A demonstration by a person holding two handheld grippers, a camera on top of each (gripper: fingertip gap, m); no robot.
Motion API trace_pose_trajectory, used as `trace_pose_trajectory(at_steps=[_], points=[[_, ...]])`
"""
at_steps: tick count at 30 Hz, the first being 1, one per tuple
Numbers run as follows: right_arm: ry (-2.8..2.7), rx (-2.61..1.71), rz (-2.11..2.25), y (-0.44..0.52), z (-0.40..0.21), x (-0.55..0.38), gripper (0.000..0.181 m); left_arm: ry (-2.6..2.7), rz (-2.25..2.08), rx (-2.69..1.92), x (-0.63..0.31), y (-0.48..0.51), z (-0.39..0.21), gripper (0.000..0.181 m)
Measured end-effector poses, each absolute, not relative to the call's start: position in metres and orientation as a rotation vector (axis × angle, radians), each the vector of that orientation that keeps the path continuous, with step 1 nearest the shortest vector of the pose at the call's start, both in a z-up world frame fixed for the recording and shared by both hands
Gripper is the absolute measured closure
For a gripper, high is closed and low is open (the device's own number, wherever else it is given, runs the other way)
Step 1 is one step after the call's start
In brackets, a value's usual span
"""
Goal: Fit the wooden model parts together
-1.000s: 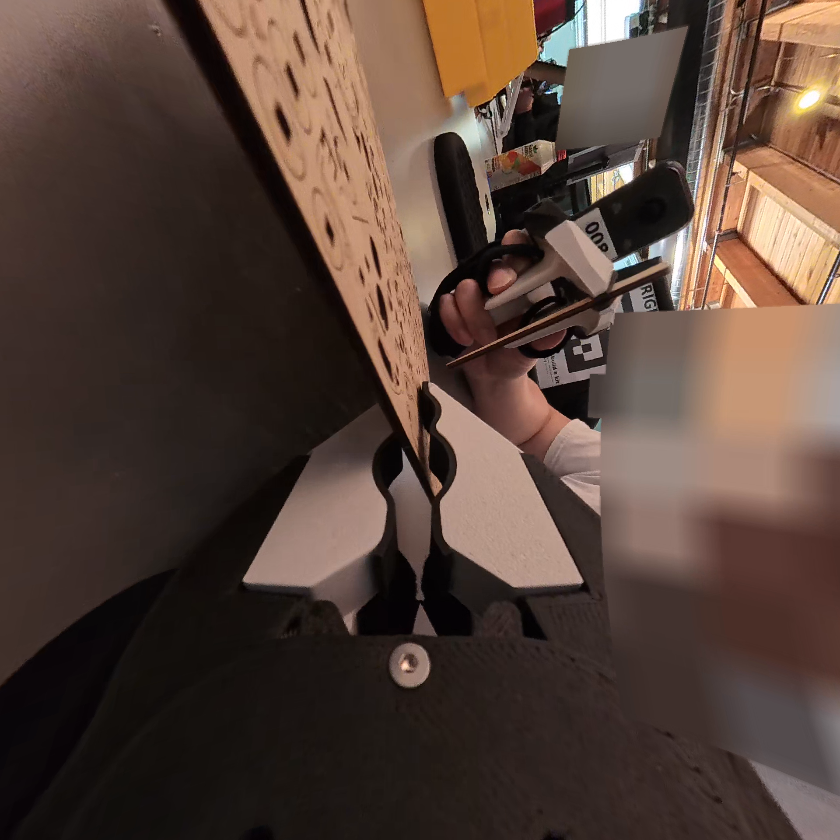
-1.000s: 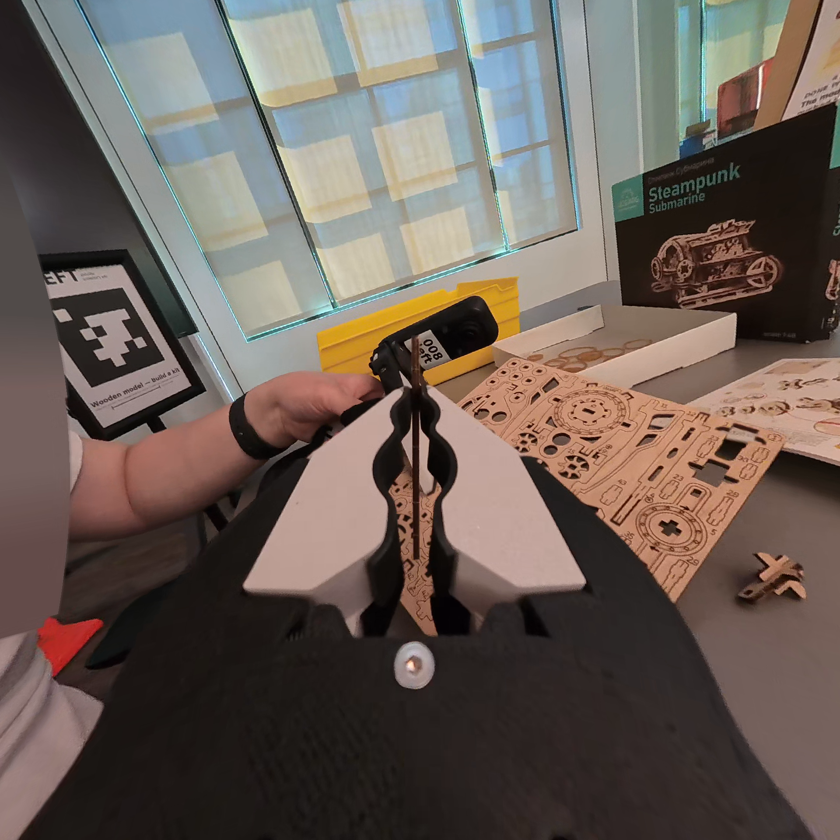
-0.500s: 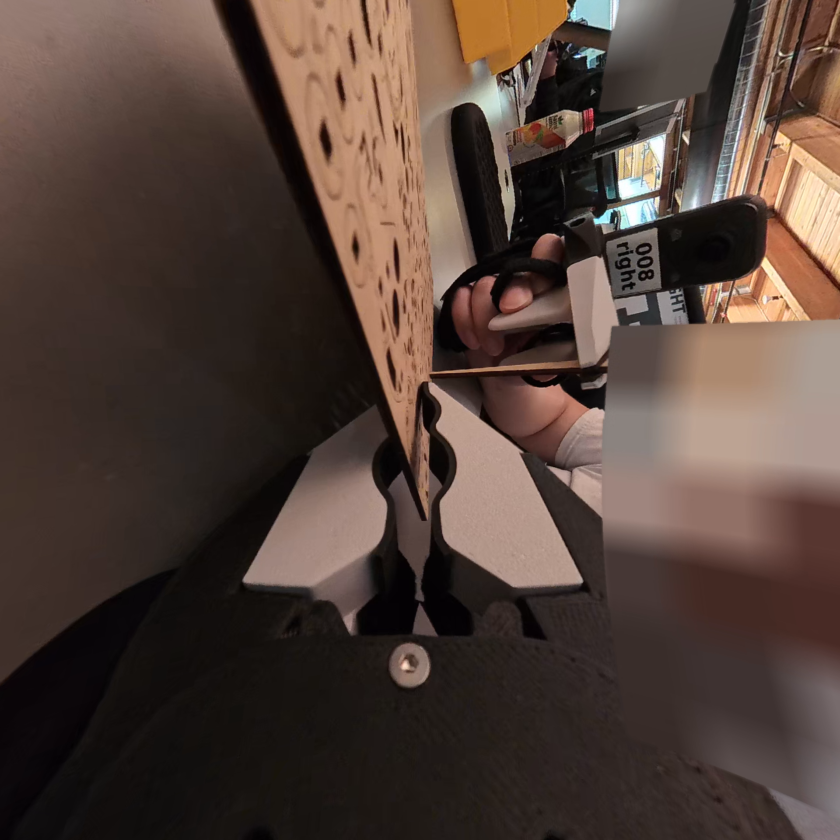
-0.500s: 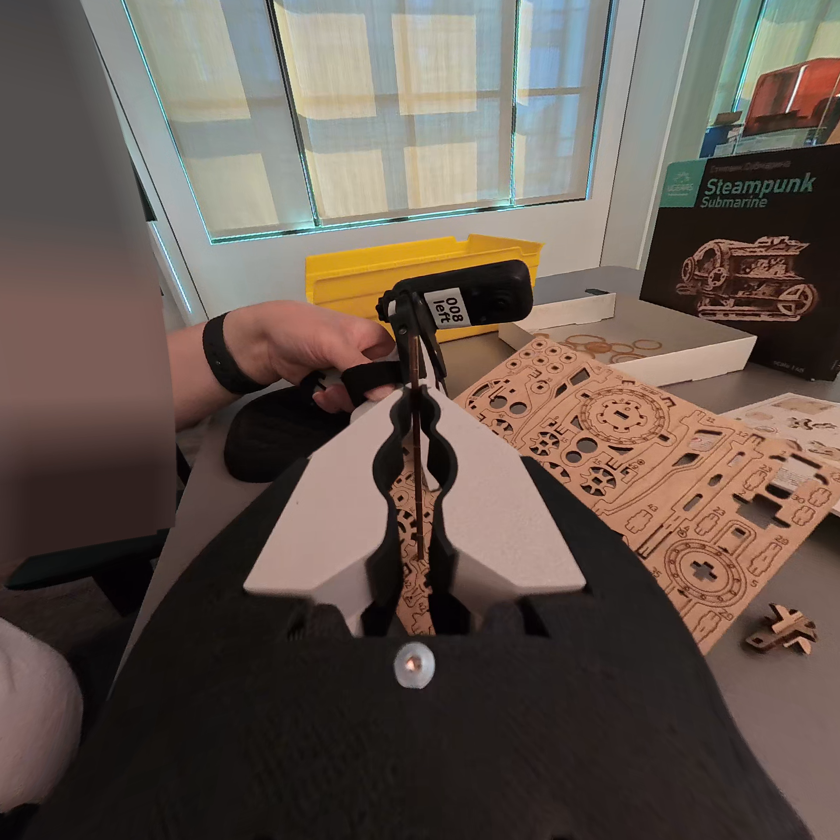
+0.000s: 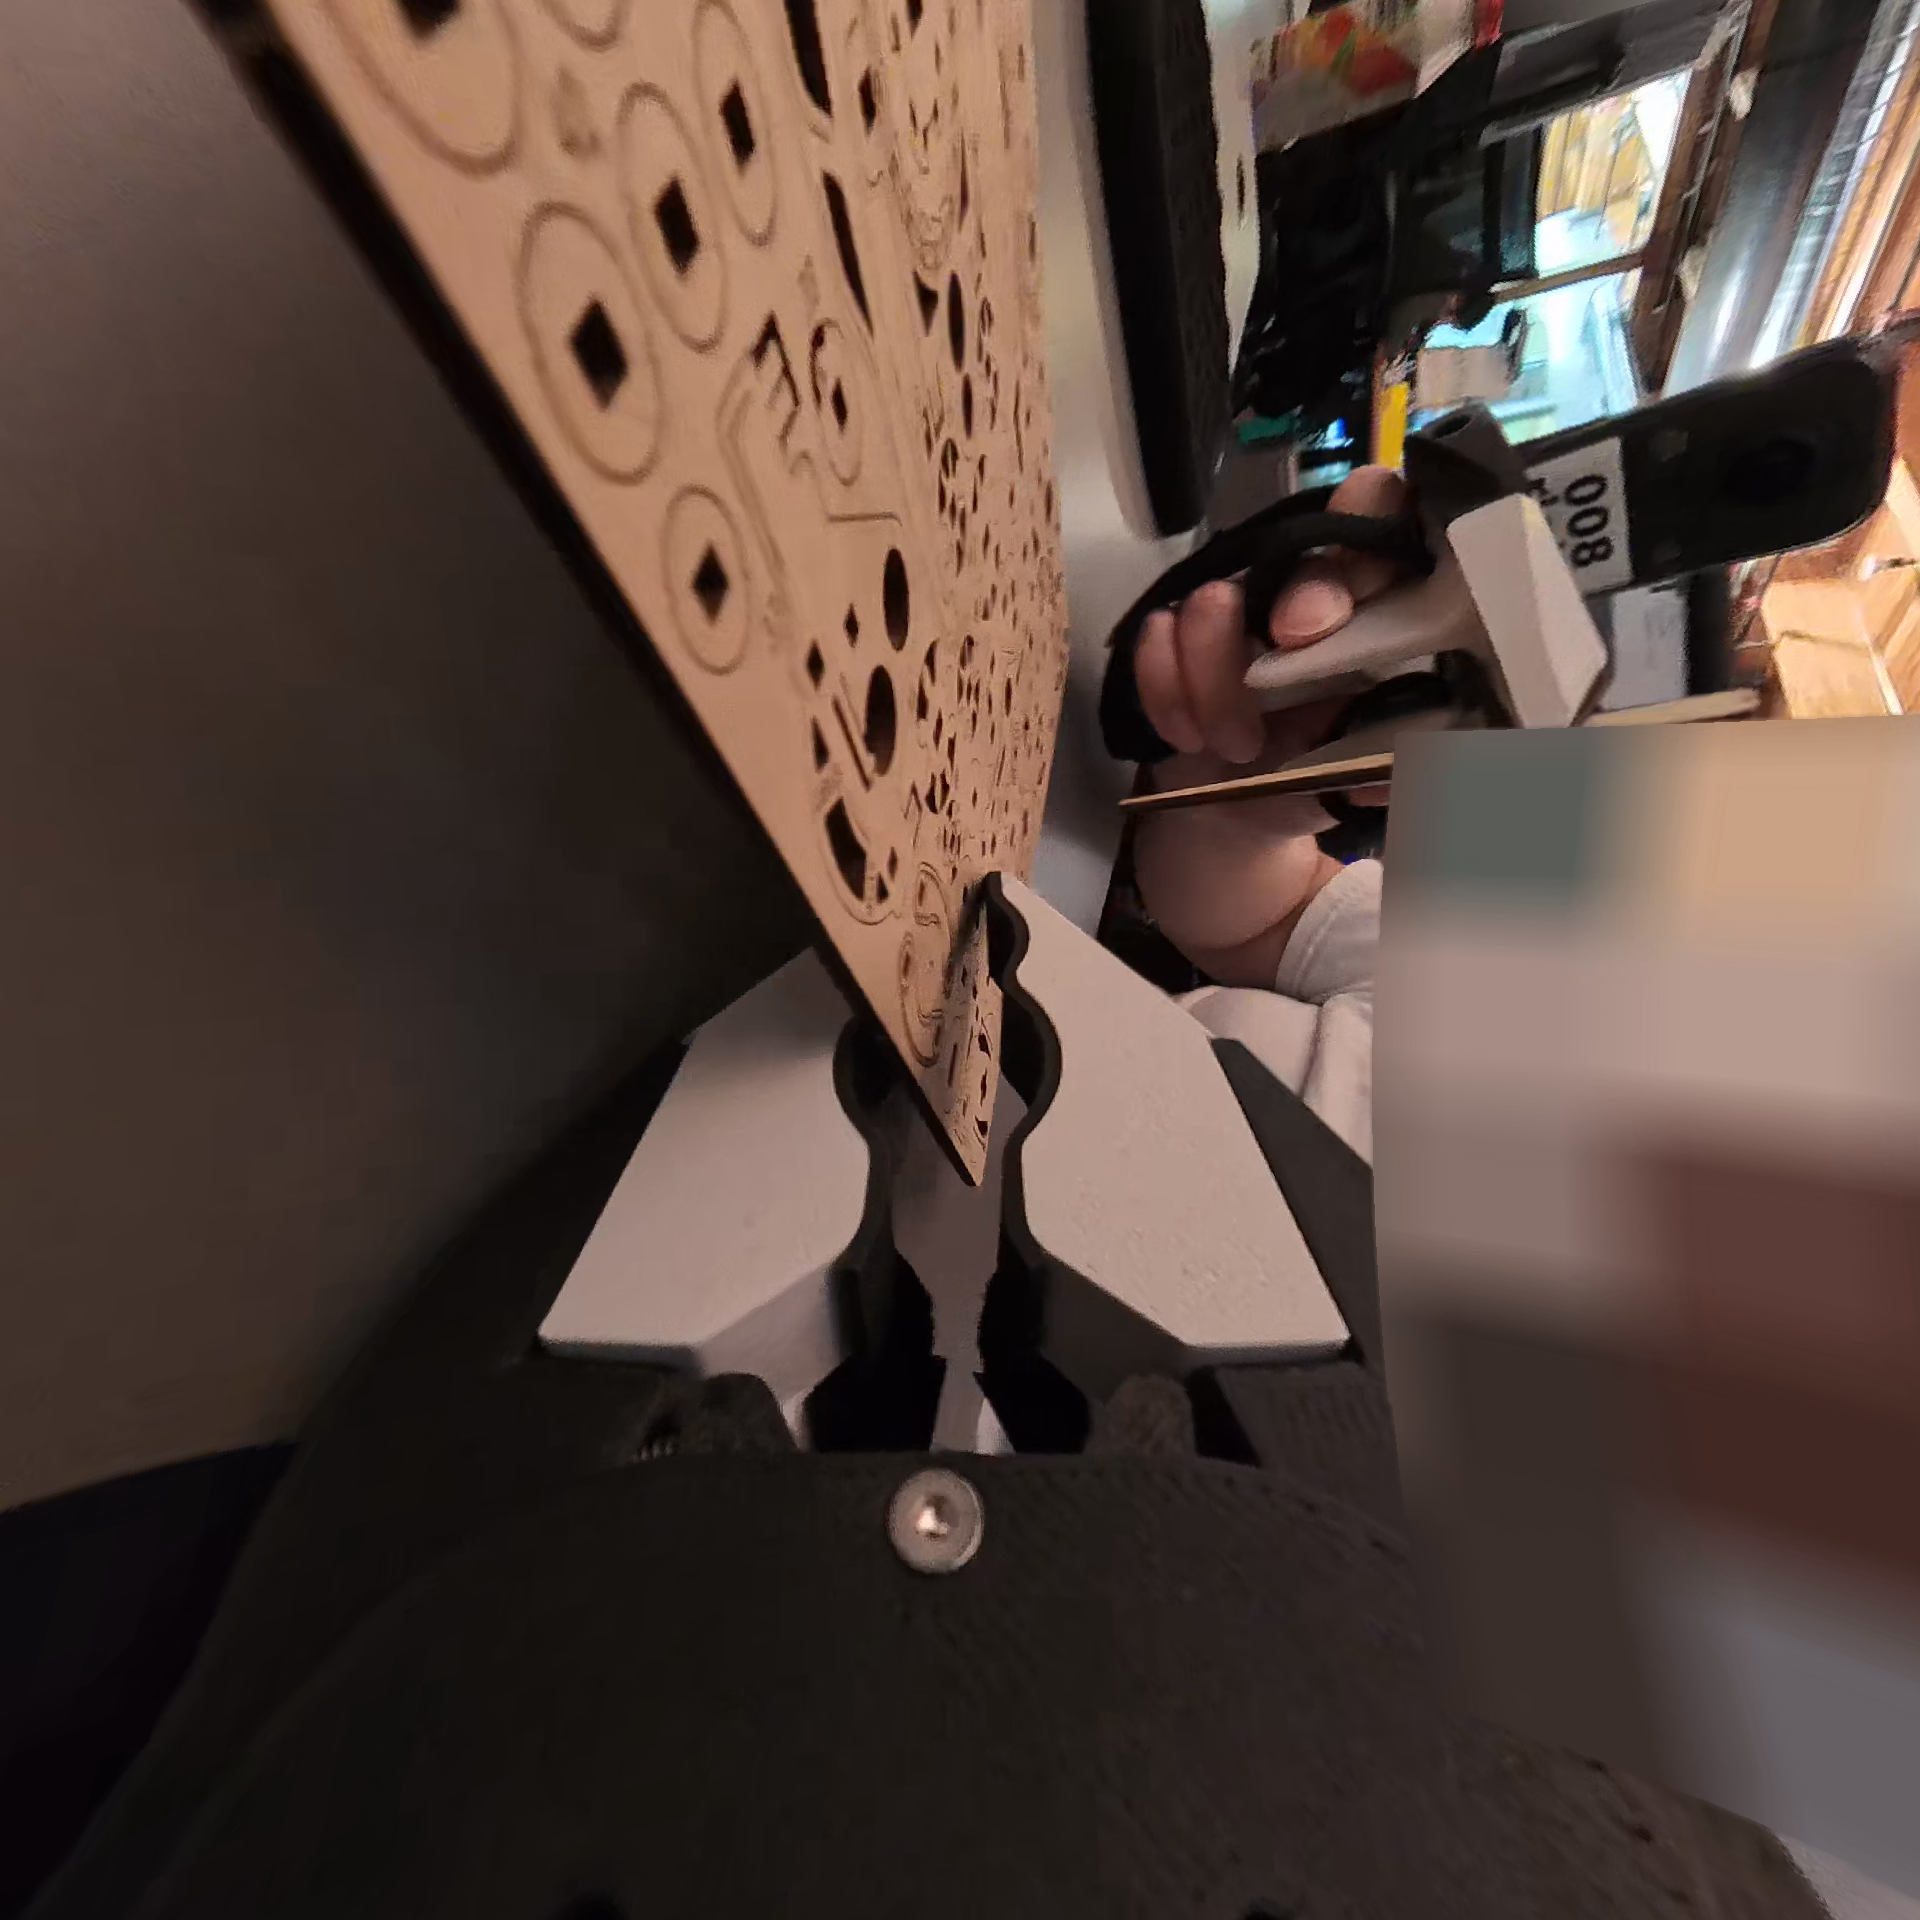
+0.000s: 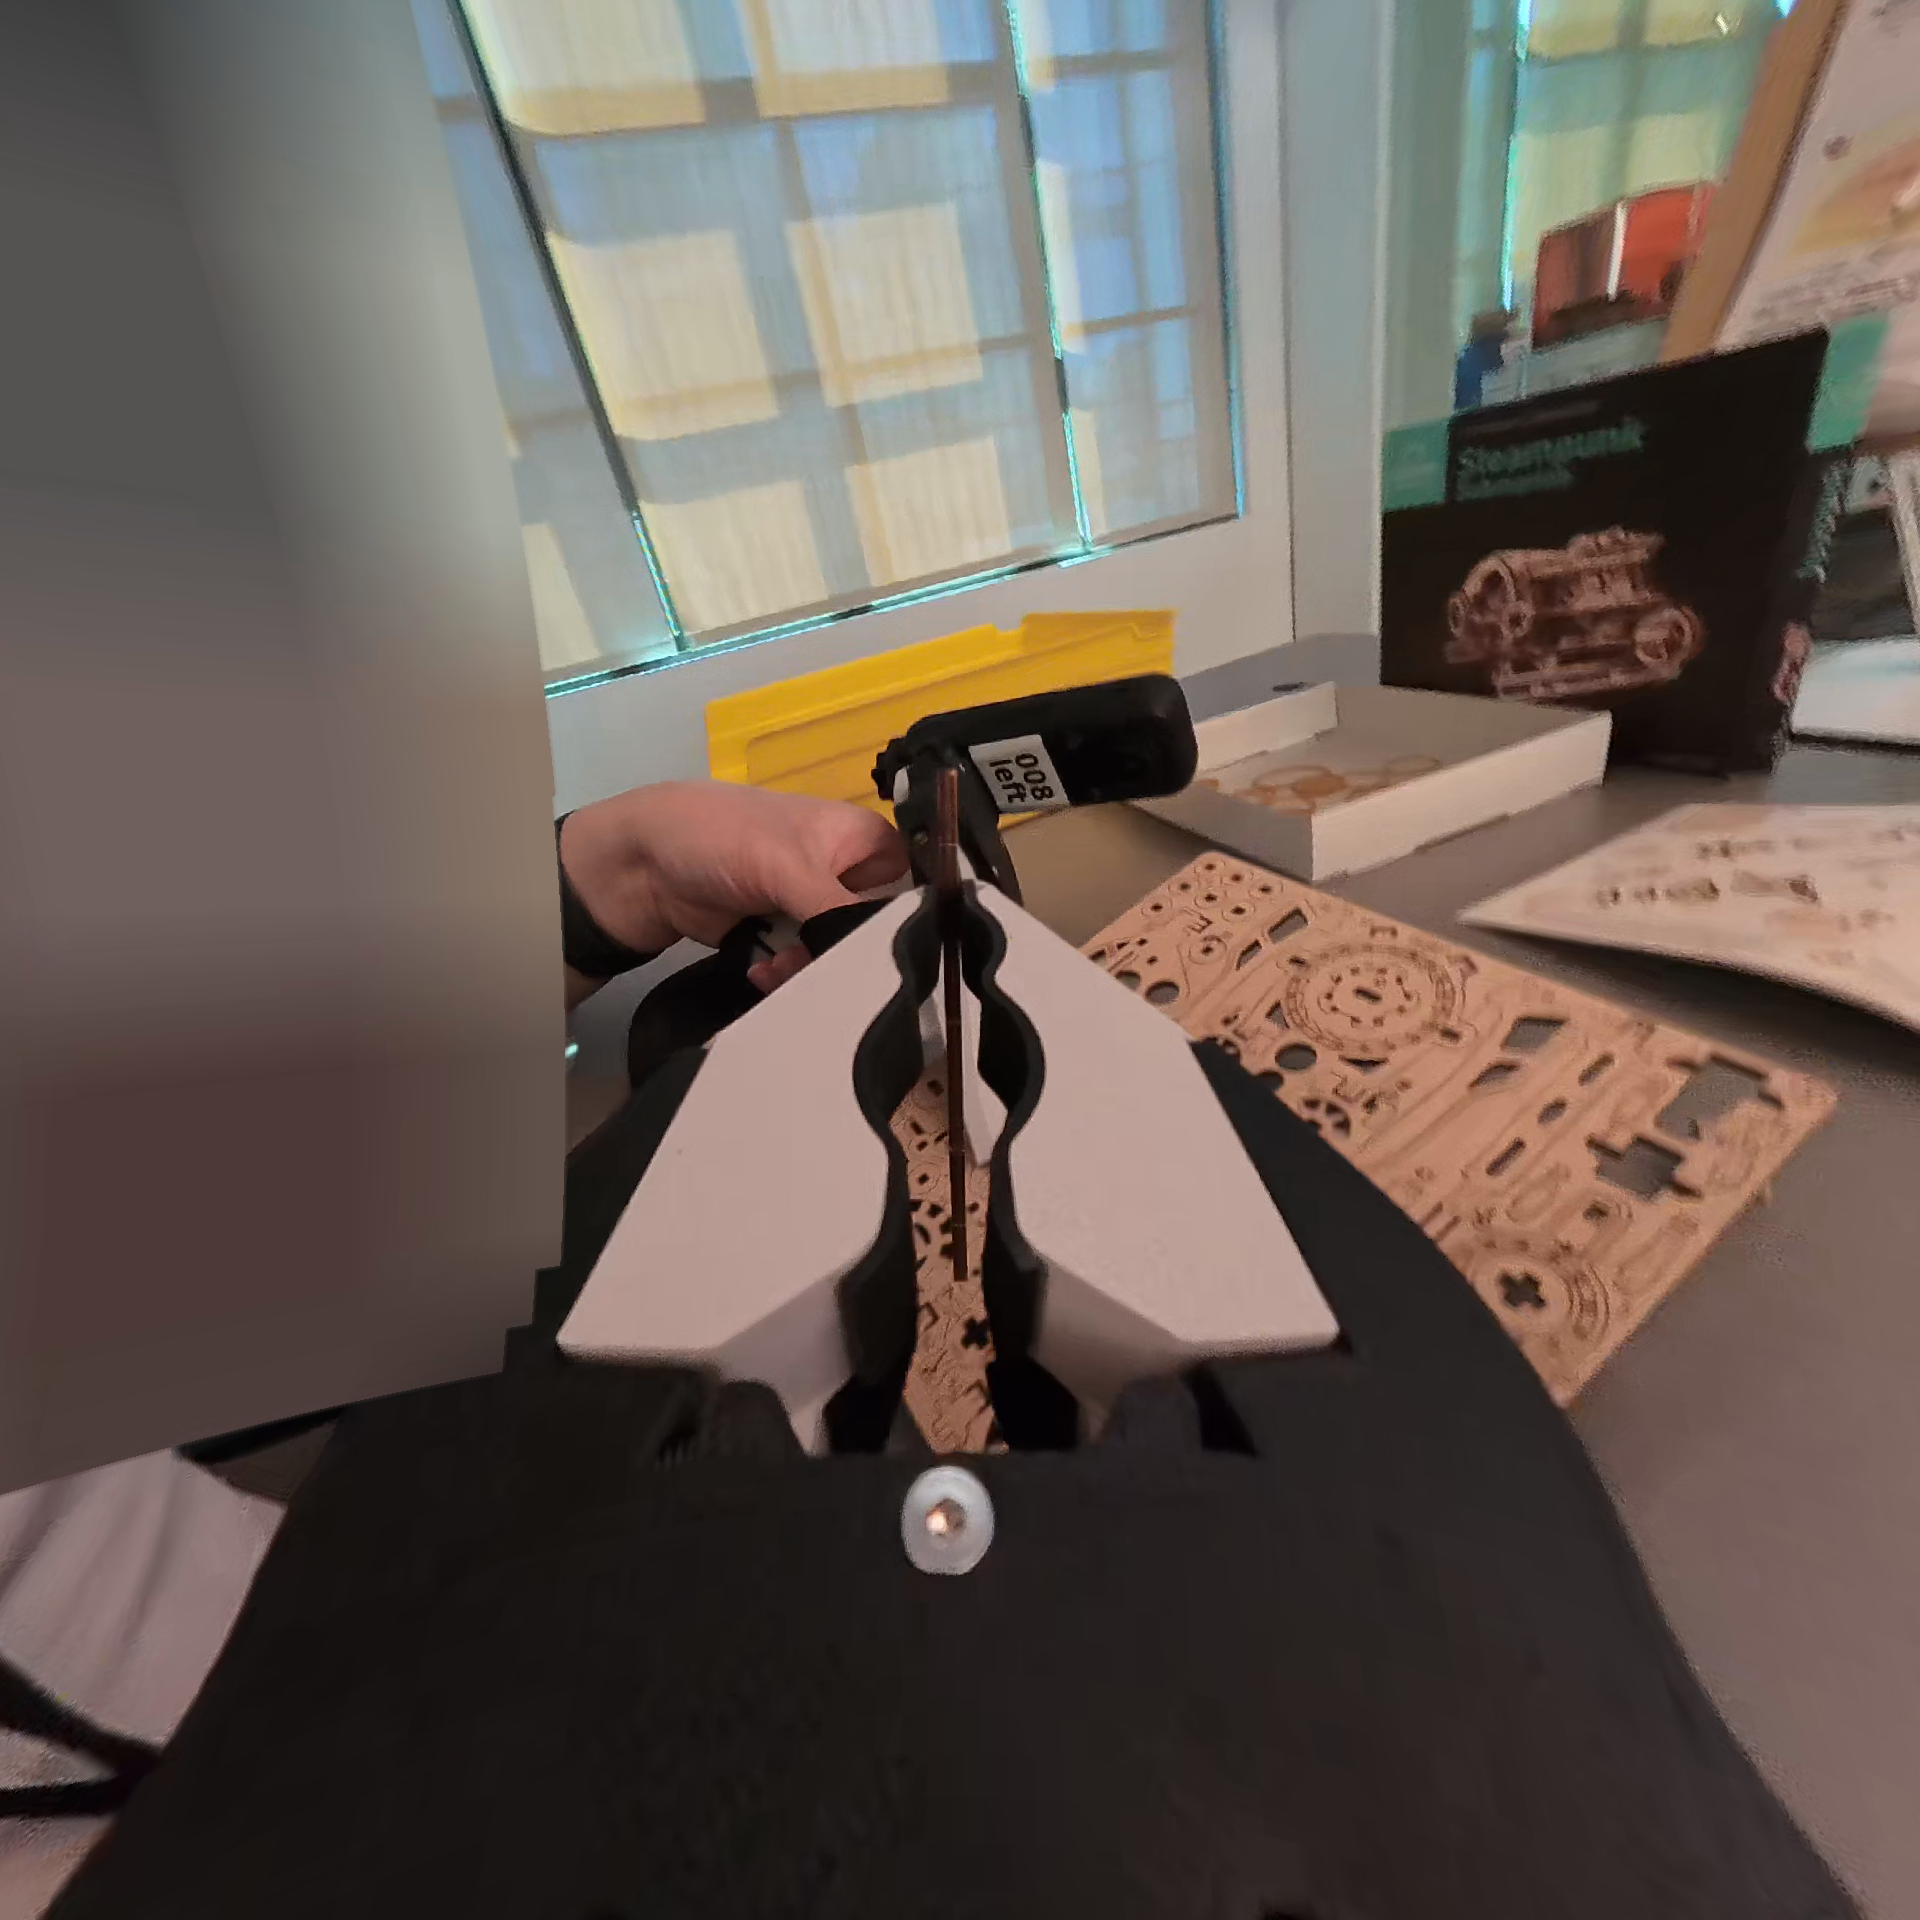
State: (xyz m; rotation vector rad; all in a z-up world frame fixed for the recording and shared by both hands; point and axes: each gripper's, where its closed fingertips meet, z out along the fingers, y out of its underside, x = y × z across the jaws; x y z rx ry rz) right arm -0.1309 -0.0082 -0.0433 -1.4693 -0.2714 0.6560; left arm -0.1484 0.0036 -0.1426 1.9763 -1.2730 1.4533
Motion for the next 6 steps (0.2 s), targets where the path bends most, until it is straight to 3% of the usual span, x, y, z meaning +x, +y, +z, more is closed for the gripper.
trace_pose_trajectory(at_steps=[6], points=[[-0.082, -1.522, 0.684, -0.051, -0.058, -0.126, 0.180, -1.321, 1.433, 1.957, -0.142, -0.017, -0.137, 0.175]])
